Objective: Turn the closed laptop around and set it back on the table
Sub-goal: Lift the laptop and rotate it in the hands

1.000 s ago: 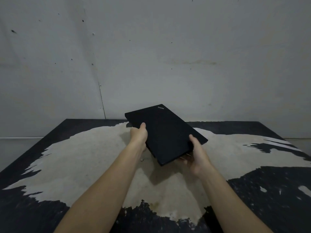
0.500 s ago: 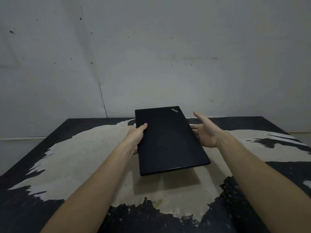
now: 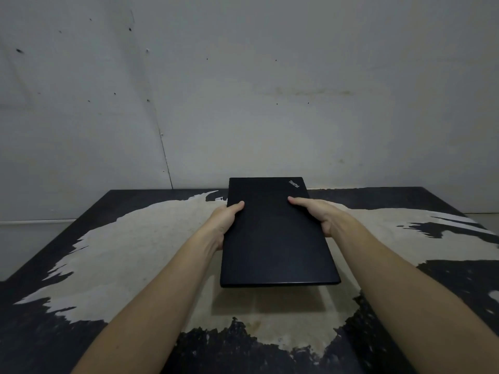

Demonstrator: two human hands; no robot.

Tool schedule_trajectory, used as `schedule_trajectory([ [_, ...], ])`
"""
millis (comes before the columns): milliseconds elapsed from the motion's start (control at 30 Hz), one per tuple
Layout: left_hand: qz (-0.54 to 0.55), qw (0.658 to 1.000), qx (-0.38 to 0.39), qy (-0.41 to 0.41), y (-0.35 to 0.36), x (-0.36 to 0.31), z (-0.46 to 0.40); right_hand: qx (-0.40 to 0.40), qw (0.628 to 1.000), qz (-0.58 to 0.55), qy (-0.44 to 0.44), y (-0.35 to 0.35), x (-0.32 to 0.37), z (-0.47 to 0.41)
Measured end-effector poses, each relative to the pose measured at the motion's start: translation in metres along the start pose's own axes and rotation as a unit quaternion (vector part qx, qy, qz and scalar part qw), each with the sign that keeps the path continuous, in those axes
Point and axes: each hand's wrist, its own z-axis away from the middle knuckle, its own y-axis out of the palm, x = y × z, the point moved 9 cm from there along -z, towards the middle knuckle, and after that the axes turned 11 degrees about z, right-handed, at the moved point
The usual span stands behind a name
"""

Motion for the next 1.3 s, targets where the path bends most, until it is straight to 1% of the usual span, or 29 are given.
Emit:
schedule_trajectory([
  [133, -0.008, 0.999, 0.031, -0.029, 0.002, 0.003, -0.001, -0.022, 0.998, -0.055, -0.018, -0.004, -0.004, -0.001],
  [233, -0.02, 0.997, 0.061, -0.033, 0.004, 0.003, -0.001, -0.038, 0.994, -0.097, -0.039, -0.011, -0.008, -0.004],
  [367, -0.04, 0.998, 0.054, -0.005, -0.007, -0.008, 0.0, -0.083, 0.983, -0.159, -0.045, -0.023, -0.021, -0.007],
  [467, -0.036, 0.999, 0.027, -0.001, -0.019, -0.013, 0.0, -0.115, 0.966, -0.223, -0.058, -0.028, -0.025, -0.006],
  [533, -0.013, 1.0, 0.0, 0.008, -0.026, -0.015, -0.002, -0.144, 0.954, -0.254, -0.063, -0.032, -0.029, -0.005],
  [600, 0.035, 0.999, -0.016, 0.024, -0.028, -0.013, -0.004, -0.179, 0.939, -0.285, -0.065, -0.035, -0.034, -0.003],
  [733, 0.098, 0.993, -0.018, 0.058, -0.014, -0.006, -0.005, -0.242, 0.903, -0.347, -0.074, -0.032, -0.038, 0.004],
  [867, 0.143, 0.988, -0.013, 0.06, 0.012, 0.012, -0.002, -0.277, 0.875, -0.389, -0.077, -0.018, -0.038, 0.008],
  [967, 0.166, 0.984, -0.035, 0.05, 0.019, 0.024, -0.002, -0.279, 0.866, -0.406, -0.087, -0.006, -0.036, 0.008],
  [1067, 0.171, 0.982, -0.064, 0.057, 0.01, 0.021, -0.004, -0.269, 0.866, -0.409, -0.103, -0.002, -0.031, 0.009],
  [1200, 0.165, 0.981, -0.076, 0.066, -0.002, 0.005, -0.002, -0.203, 0.893, -0.385, -0.111, 0.003, -0.022, 0.009],
  [1300, 0.159, 0.983, -0.074, 0.046, -0.013, -0.005, 0.003, -0.135, 0.917, -0.352, -0.127, 0.0, -0.016, 0.013],
])
